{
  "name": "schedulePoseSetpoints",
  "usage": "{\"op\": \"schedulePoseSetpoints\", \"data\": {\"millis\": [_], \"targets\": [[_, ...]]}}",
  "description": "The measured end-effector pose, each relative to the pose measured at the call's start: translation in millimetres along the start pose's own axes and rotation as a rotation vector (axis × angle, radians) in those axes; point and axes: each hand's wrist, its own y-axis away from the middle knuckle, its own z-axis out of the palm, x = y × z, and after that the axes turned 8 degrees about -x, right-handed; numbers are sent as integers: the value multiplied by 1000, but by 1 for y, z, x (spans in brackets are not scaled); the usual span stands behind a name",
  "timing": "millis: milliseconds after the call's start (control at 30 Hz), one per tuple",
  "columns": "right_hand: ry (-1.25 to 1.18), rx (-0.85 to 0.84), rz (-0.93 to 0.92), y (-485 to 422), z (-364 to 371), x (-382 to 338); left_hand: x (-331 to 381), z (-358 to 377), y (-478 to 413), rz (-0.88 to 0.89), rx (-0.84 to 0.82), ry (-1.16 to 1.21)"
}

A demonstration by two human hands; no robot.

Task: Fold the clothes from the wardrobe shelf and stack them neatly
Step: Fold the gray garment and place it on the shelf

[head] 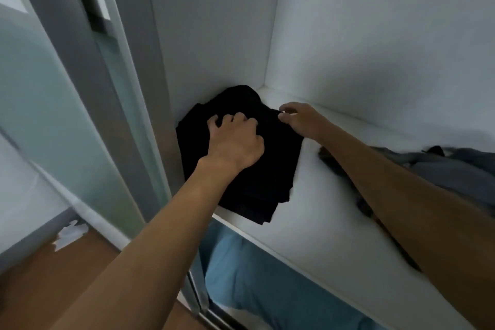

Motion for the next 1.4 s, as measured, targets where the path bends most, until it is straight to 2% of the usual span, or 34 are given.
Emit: {"op": "schedulePoseSetpoints", "data": {"millis": [100, 167, 233, 300, 333, 433, 533, 633, 700, 767, 833, 900, 967, 1033, 1067, 1133, 1200, 1233, 1267, 1300, 1333, 1400], "targets": [[0, 167, -3, 48, -27, 12, 34, 10, 3, 247, 106, 339], [72, 281, 15, 90, -48, 26, 63, 23, 7, 404, 42, 586], [94, 438, 55, 138, -67, 43, 91, 37, 10, 498, -87, 730], [115, 563, 146, 188, -84, 65, 115, 51, 12, 538, -191, 734], [141, 565, 227, 212, -91, 80, 125, 57, 14, 535, -253, 732], [228, 370, 542, 278, -103, 126, 149, 72, 22, 548, -393, 738], [210, 277, 723, 327, -104, 161, 171, 83, 24, 559, -384, 672], [230, 328, 715, 346, -106, 180, 185, 88, 22, 444, -385, 498], [292, 350, 661, 346, -110, 188, 193, 89, 22, 391, -323, 348], [374, 399, 664, 347, -116, 196, 202, 87, 27, 438, -285, 271], [452, 417, 713, 348, -127, 208, 209, 80, 35, 565, -428, 306], [473, 406, 748, 349, -135, 221, 214, 70, 50, 677, -707, 326], [470, 475, 703, 347, -136, 233, 220, 59, 65, 710, -932, 176], [401, 620, 617, 344, -135, 243, 227, 52, 76, 630, -998, 32], [330, 696, 566, 342, -134, 245, 230, 50, 79, 564, -958, 44], [178, 816, 409, 341, -136, 245, 243, 49, 83, 413, -746, 251], [96, 891, 148, 346, -141, 235, 260, 51, 84, 297, -412, 494], [96, 906, 0, 352, -143, 227, 269, 49, 85, 241, -302, 636], [125, 891, -136, 360, -143, 215, 279, 46, 85, 178, -297, 831], [177, 835, -250, 371, -141, 203, 288, 41, 83, 119, -406, 1049], [244, 742, -344, 382, -136, 190, 297, 35, 81, 88, -583, 1231], [389, 492, -487, 407, -115, 167, 313, 29, 84, 113, -929, 1360]]}}
